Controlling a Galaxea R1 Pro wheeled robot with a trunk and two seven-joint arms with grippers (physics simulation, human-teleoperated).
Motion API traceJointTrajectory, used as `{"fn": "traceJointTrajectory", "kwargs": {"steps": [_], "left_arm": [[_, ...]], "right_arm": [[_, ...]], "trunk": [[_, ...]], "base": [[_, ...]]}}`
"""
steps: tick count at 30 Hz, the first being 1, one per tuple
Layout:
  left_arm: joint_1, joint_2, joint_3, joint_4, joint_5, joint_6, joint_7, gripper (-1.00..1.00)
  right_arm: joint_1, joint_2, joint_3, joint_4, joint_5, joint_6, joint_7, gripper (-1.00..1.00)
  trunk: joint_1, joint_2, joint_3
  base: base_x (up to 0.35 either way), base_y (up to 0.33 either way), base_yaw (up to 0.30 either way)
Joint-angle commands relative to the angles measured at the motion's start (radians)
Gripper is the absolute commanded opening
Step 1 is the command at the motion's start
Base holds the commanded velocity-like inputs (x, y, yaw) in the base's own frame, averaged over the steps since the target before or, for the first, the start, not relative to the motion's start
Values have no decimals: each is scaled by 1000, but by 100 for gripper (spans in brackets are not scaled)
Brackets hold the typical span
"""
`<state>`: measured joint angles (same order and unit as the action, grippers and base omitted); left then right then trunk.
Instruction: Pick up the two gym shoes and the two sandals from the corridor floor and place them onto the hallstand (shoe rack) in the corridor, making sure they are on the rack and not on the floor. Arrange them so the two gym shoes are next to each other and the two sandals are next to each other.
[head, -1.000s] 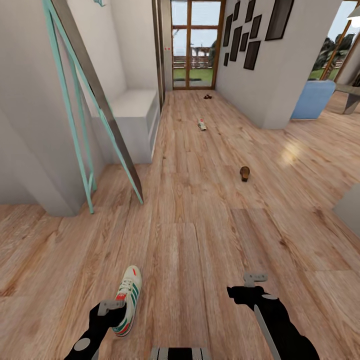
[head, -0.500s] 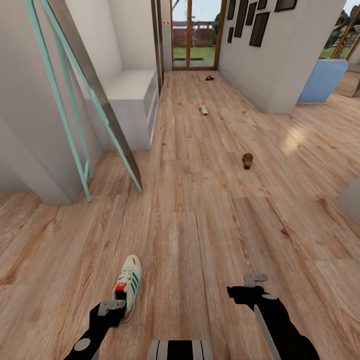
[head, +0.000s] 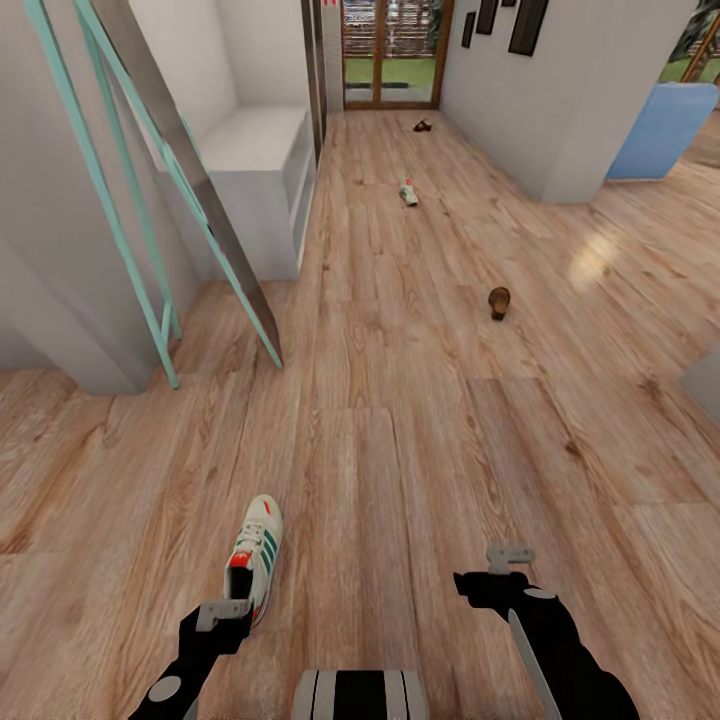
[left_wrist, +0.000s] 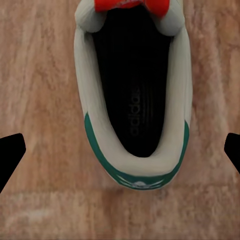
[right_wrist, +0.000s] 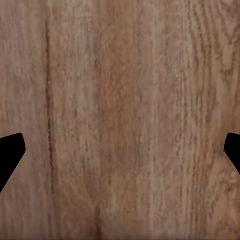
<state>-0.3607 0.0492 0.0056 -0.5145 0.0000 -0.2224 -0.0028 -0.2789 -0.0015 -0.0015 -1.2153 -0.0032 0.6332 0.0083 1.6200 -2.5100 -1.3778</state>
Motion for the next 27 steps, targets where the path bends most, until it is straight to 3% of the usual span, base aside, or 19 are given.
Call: {"fn": "traceJointTrajectory", "kwargs": {"steps": [1, 9, 20, 23, 27], "left_arm": [[0, 0, 1, 1, 0, -3, 0, 100], [0, 0, 1, 1, 0, -3, 0, 100], [0, 0, 1, 1, 0, -4, 0, 100], [0, 0, 1, 1, 0, -21, 0, 100], [0, 0, 1, 2, 0, -91, 0, 100]], "right_arm": [[0, 0, 0, -1, -1, 5, 1, 100], [0, 0, 0, -3, -1, 5, 1, 100], [0, 0, 0, -4, -1, 5, 1, 100], [0, 0, 0, -4, -1, 5, 1, 100], [0, 0, 0, -4, -1, 5, 1, 100]], "trunk": [[0, 0, -2], [3, -2, -38], [3, -2, -49], [3, -2, -51], [3, -2, -52]], "base": [[0, 0, 0], [0, 0, 0], [0, 0, 0], [0, 0, 0], [0, 0, 0]]}}
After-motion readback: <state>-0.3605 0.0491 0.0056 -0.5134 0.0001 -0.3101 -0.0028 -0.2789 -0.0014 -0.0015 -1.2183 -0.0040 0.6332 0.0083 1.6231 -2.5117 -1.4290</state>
